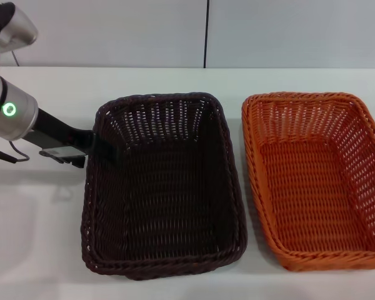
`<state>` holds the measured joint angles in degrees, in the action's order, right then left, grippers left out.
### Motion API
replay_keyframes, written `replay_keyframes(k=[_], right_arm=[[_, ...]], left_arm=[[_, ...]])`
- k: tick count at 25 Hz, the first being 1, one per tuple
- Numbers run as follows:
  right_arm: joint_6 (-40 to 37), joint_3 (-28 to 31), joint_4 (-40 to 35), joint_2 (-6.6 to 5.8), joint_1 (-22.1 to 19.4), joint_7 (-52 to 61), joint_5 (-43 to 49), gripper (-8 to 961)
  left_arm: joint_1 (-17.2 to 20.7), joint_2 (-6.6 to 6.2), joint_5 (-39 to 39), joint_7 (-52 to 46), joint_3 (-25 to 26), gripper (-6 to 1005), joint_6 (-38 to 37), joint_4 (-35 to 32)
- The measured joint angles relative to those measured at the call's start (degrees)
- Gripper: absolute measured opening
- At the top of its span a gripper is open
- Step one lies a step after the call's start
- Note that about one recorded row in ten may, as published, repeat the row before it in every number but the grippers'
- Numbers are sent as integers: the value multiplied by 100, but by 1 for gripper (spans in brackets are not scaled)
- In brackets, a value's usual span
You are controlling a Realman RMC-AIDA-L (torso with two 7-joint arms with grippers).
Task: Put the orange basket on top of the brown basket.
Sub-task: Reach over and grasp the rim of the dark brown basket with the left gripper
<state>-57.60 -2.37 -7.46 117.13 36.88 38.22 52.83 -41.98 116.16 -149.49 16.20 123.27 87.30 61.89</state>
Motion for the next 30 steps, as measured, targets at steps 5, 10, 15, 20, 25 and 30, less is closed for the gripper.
replay_keyframes(k=[5,10,15,20,25,30], right_arm=[[12,-1,0,8,-2,0,0,690],[13,6,0,13,-17,0,0,691],[19,9,-1,18,-10,0,0,692],[138,9,-12,19,12,0,0,691],[159,9,-22,19,25,0,0,690],[265,13,-39,11,59,0,0,690]], left_arm=[[-51,10,-13,115,-1,814,-81,-314],[-53,20,-14,178,30,721,-96,-387],[-42,21,0,180,38,610,-105,-367],[-47,20,-9,185,36,432,-109,-351],[-42,4,4,218,39,228,-109,-309],[-25,-31,44,353,56,223,-46,-62]])
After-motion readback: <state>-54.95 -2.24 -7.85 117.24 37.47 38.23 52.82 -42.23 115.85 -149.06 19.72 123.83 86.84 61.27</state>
